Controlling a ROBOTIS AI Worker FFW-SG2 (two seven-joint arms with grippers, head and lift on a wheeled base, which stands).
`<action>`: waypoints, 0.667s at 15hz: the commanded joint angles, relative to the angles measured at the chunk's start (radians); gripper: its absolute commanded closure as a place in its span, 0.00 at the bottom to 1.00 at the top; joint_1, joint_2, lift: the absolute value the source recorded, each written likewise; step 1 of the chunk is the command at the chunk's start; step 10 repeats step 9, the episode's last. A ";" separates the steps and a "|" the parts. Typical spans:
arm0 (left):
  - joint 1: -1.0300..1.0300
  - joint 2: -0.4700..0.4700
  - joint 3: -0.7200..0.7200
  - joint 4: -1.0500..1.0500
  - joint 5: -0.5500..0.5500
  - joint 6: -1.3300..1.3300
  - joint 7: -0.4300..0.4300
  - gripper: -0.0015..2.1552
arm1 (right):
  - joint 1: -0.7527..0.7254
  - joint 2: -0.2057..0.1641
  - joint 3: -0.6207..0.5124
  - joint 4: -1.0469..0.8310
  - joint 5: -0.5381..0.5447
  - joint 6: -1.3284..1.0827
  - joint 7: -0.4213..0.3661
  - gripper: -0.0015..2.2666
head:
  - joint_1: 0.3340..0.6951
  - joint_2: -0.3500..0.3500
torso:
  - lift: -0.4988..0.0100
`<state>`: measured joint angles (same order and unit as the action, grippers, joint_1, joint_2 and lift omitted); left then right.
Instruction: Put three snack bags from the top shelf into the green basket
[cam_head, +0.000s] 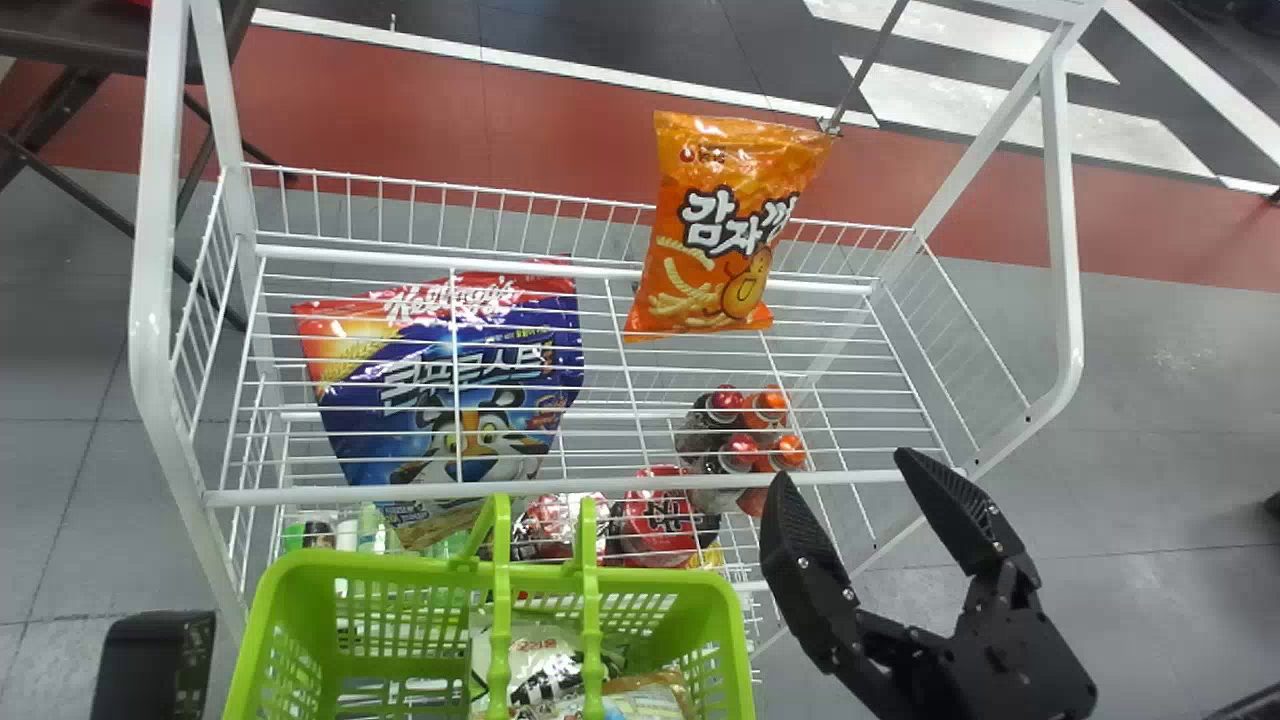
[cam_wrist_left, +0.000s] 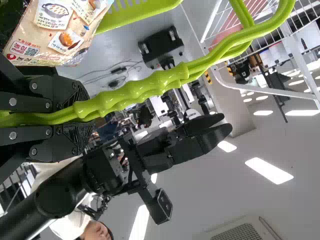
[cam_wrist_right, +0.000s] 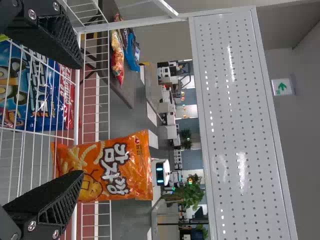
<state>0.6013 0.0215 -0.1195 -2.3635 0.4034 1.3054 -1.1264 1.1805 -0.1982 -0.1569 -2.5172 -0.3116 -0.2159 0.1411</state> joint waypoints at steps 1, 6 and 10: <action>0.002 0.002 0.000 -0.002 0.000 0.001 -0.001 0.82 | -0.002 0.000 0.000 0.000 0.000 0.000 0.000 0.03 | 1.00 0.00 | 0.89; 0.005 0.002 0.003 -0.003 0.000 0.001 -0.003 0.82 | -0.002 0.002 -0.001 0.000 -0.001 -0.003 0.000 0.03 | 1.00 0.00 | 0.89; 0.006 0.002 0.003 -0.003 0.000 0.001 -0.003 0.82 | -0.002 0.003 -0.003 0.001 0.000 -0.003 0.000 0.03 | 1.00 0.00 | 0.89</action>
